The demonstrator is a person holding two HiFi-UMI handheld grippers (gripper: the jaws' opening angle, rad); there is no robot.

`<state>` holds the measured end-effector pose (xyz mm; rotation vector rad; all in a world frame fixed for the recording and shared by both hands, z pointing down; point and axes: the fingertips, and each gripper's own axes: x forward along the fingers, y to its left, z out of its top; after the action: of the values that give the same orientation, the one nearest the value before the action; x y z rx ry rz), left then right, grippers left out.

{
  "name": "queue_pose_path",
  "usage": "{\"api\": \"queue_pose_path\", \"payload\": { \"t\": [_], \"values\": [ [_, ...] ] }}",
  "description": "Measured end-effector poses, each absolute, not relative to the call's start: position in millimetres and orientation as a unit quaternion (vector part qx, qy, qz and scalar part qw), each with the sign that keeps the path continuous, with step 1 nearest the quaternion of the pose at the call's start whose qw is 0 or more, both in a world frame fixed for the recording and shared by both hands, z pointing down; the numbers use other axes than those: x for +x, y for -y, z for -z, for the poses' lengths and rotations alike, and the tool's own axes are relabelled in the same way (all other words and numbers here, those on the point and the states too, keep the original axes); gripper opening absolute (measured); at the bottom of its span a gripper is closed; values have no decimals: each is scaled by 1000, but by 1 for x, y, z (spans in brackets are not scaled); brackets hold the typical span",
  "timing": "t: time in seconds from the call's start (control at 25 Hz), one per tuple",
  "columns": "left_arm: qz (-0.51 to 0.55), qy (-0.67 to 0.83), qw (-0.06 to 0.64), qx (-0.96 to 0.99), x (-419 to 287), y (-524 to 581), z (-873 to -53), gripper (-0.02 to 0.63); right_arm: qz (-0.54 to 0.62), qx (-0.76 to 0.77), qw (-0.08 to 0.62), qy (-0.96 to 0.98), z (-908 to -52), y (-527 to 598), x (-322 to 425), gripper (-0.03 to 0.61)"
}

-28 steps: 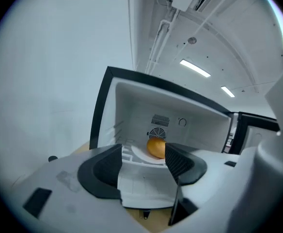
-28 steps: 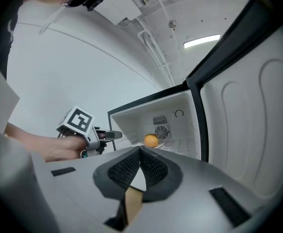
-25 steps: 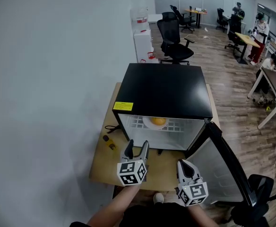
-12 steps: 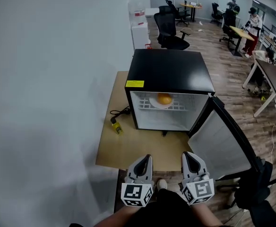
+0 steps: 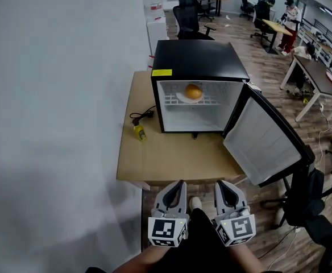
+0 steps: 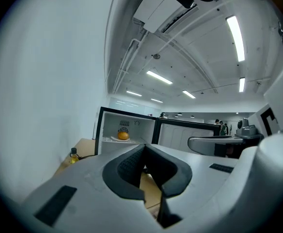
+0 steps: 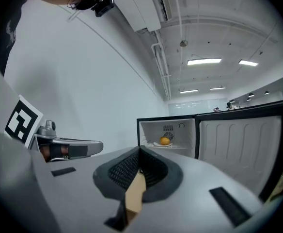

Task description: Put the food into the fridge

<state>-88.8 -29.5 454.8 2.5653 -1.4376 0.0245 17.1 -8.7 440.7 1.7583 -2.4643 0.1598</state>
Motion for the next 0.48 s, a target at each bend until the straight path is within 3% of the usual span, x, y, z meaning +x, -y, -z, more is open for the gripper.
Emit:
{"api": "queue_pose_path", "payload": {
  "t": [0.48],
  "values": [
    [-4, 490, 86, 868, -111, 4, -450, 12, -47, 583, 63, 809, -445, -22, 3, 60]
  ]
}}
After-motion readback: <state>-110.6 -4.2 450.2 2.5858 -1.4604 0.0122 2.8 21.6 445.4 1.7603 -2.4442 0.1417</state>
